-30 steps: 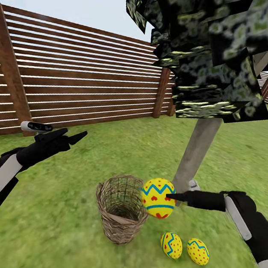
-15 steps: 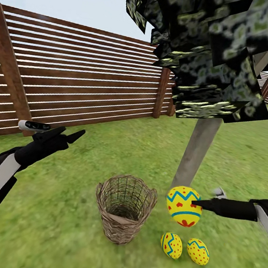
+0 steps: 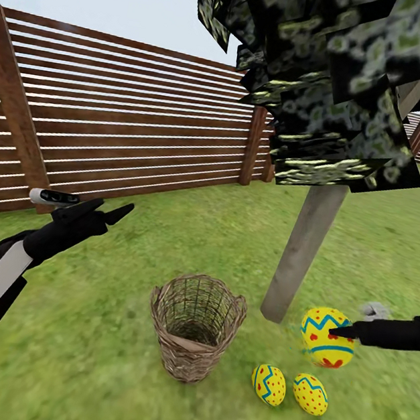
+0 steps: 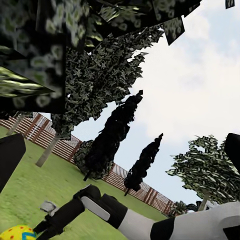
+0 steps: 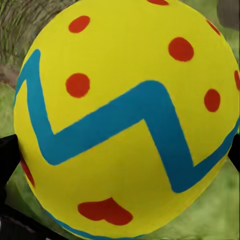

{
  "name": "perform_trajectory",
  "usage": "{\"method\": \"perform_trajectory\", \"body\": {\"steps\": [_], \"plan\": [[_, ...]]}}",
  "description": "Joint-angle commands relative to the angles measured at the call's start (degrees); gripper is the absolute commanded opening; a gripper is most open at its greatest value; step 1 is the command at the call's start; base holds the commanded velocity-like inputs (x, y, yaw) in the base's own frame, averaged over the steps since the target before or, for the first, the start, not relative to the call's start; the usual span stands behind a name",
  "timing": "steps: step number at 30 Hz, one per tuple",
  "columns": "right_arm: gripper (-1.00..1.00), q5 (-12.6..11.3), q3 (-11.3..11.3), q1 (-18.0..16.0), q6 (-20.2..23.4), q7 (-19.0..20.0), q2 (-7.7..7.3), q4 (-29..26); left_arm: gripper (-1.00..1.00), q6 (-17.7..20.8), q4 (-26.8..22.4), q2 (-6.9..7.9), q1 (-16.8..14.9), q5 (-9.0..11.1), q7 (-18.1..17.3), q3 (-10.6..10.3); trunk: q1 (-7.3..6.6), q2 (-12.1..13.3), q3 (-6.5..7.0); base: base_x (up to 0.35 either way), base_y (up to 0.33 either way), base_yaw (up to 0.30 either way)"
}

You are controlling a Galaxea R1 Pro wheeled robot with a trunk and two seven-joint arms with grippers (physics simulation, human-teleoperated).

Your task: Take the three Easter eggs out of the wicker basket on the lawn in the garden, then place them on the lawn next to a single tree (choose any tree) so that all three eggs are next to the same tree and none are left in the basket.

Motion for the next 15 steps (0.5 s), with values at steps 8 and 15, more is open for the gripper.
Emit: {"method": "perform_trajectory", "body": {"steps": [8,15], "plan": [[-1.00,0.24,-0.12,-0.07,-9.15,-26.39,0.50,5.24,1.00,0.41,-0.03,0.06,-0.04,0.37,0.11,-0.13,-0.01,-0.03,-0.06,0.000,0.000,0.000],[-1.00,0.36,0.01,-0.07,-24.14,-34.66,9.32,17.72,1.00,0.41,-0.13,-0.11,-0.04,0.12,0.35,-0.15,-0.01,-0.03,-0.06,0.000,-0.083,0.000]]}}
